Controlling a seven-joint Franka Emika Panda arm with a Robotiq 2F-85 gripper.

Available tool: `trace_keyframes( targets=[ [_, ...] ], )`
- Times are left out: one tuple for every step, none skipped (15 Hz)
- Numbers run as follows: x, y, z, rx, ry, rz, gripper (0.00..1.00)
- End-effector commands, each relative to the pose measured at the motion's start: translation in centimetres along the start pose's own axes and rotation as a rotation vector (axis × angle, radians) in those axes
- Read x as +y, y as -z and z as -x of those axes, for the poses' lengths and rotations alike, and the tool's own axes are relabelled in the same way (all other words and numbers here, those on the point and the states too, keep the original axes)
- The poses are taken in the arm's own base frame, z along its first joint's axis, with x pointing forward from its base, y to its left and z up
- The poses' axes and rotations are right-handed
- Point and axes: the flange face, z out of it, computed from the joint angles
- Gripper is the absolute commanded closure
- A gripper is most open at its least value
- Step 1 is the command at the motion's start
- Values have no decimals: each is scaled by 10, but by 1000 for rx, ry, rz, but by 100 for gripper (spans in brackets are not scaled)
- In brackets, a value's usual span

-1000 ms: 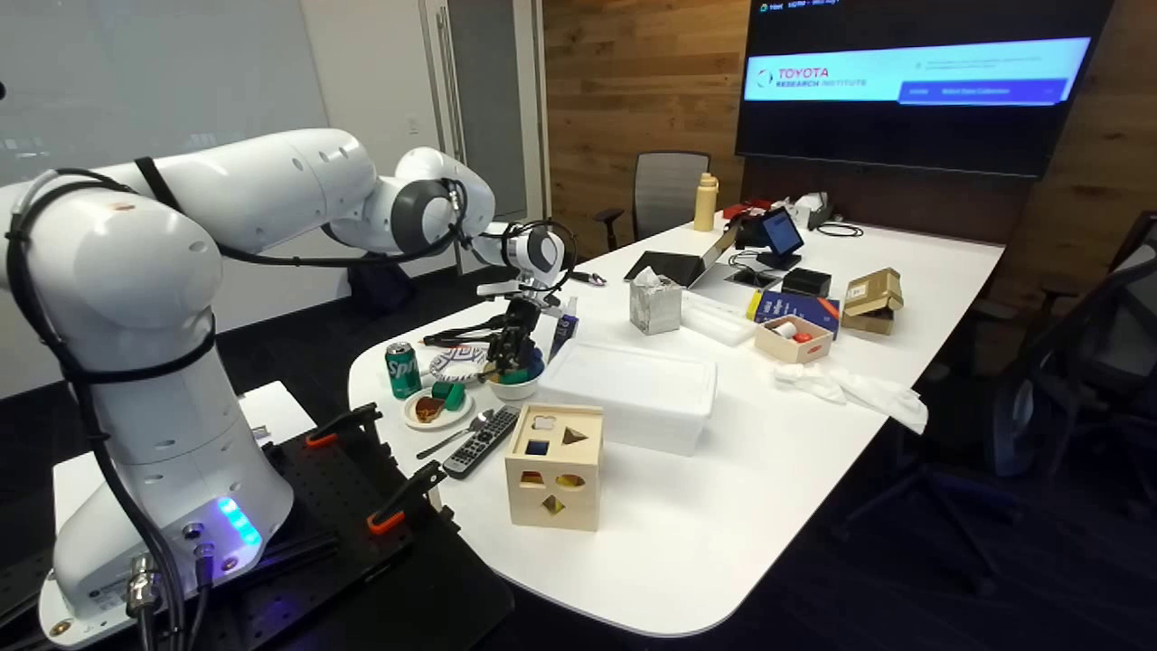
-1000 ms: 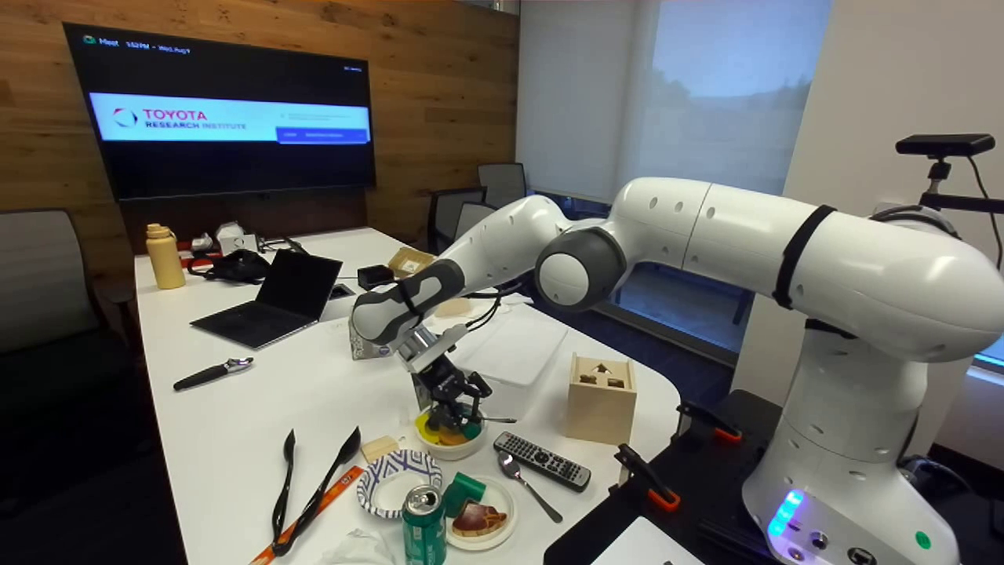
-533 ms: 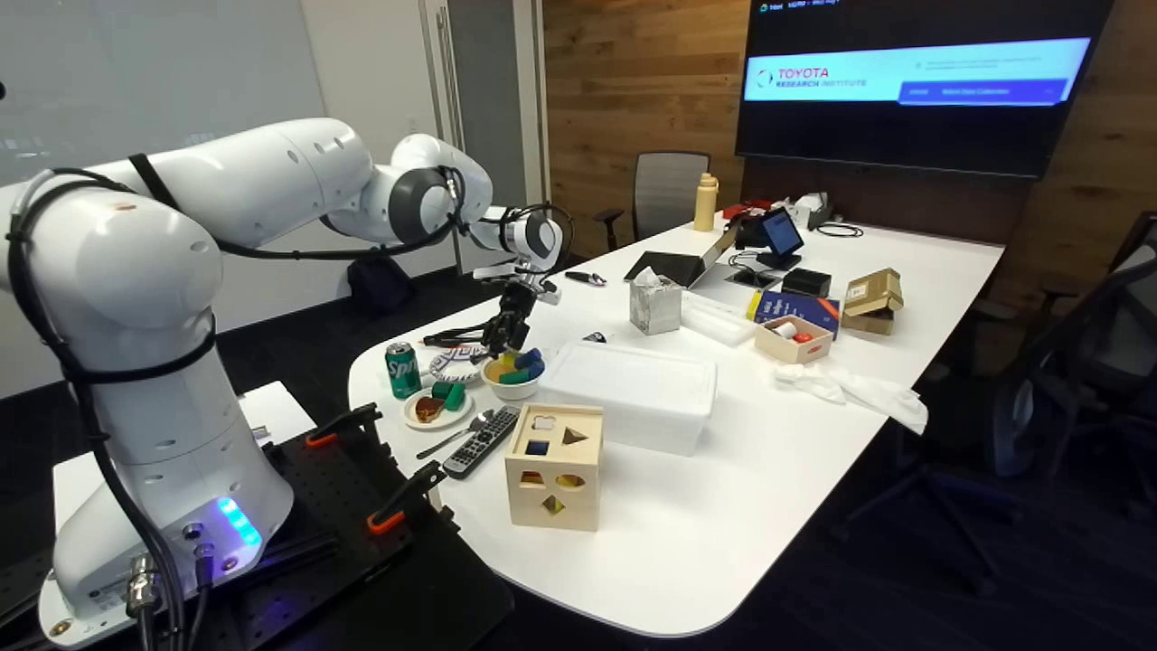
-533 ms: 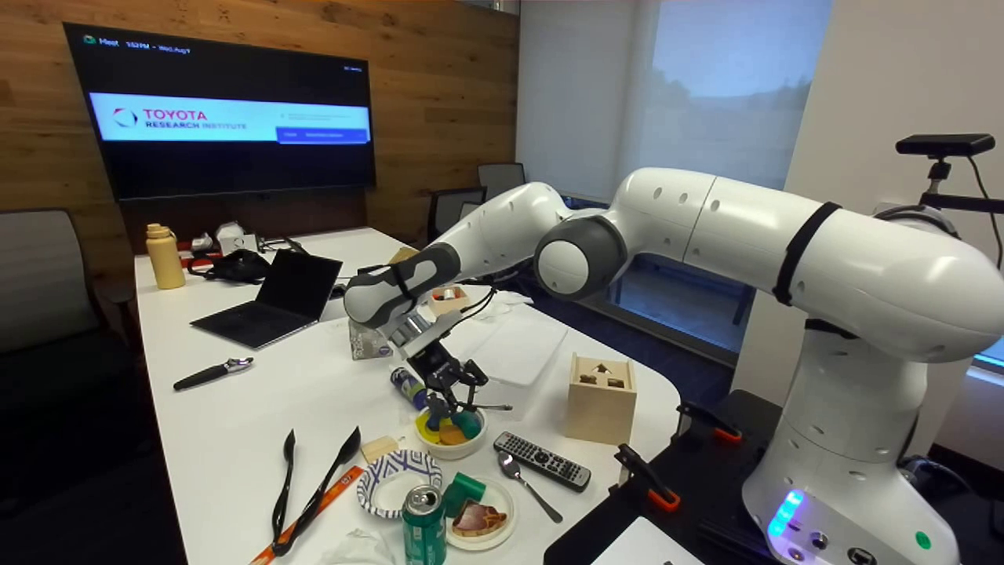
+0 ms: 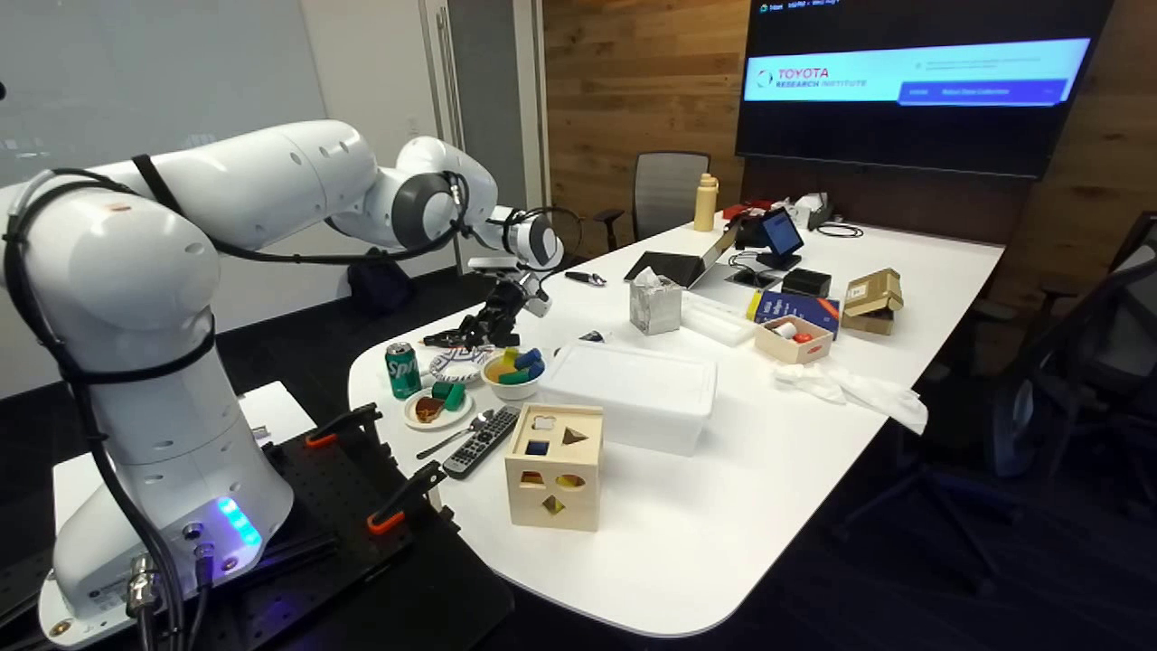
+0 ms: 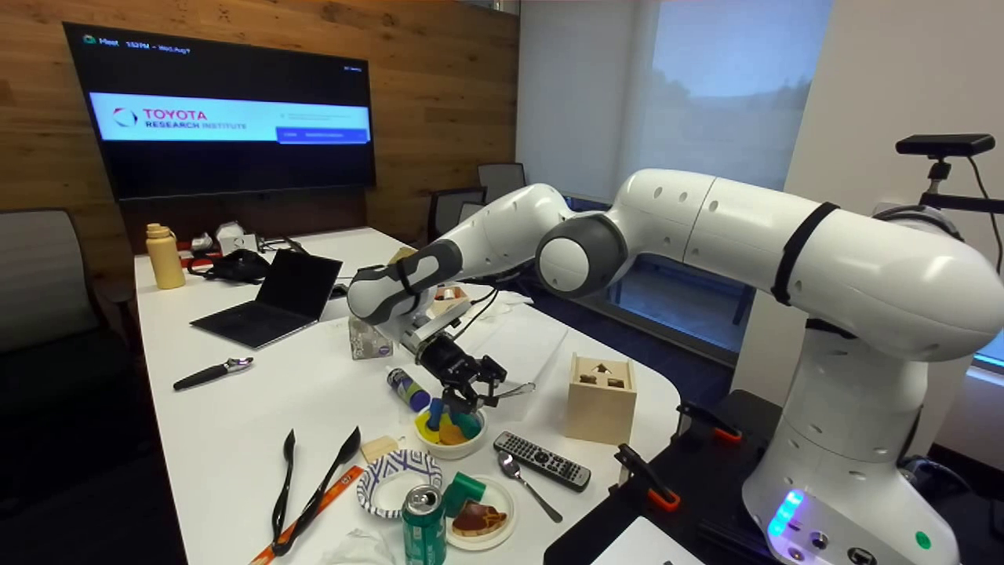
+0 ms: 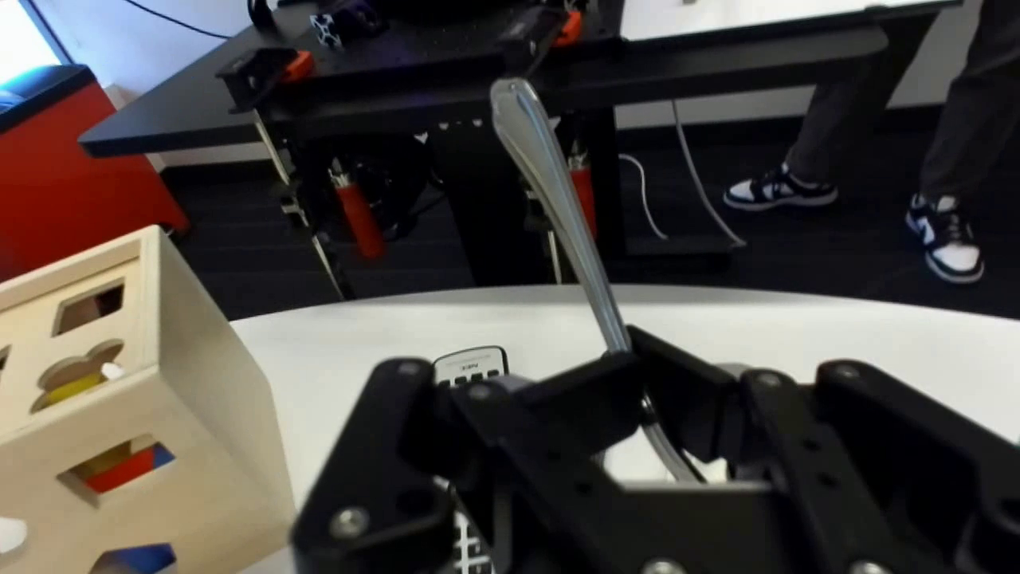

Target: Use the spoon to stir the contents in the bowl

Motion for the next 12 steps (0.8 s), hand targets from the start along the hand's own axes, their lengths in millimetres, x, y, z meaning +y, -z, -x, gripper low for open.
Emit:
trace_keyframes(
  targets=[
    [0,-26,-16,-115,106,12,100],
    [0,-31,-12,-136,121,20,100],
    [-2,-36,-16,-149,135,25,100],
    [-3,-38,-18,-149,142,30,100],
    [-5,-38,-18,-146,145,37,100],
    [-6,-36,-18,-137,146,39,100],
    [-6,-34,-17,-127,146,41,100],
    [-7,-34,-17,-123,145,43,100],
    [-9,-33,-18,-115,144,47,100],
    [-10,-35,-21,-109,144,54,100],
    [-11,-36,-22,-104,146,59,100],
    [-11,-37,-24,-95,143,65,100]
  ],
)
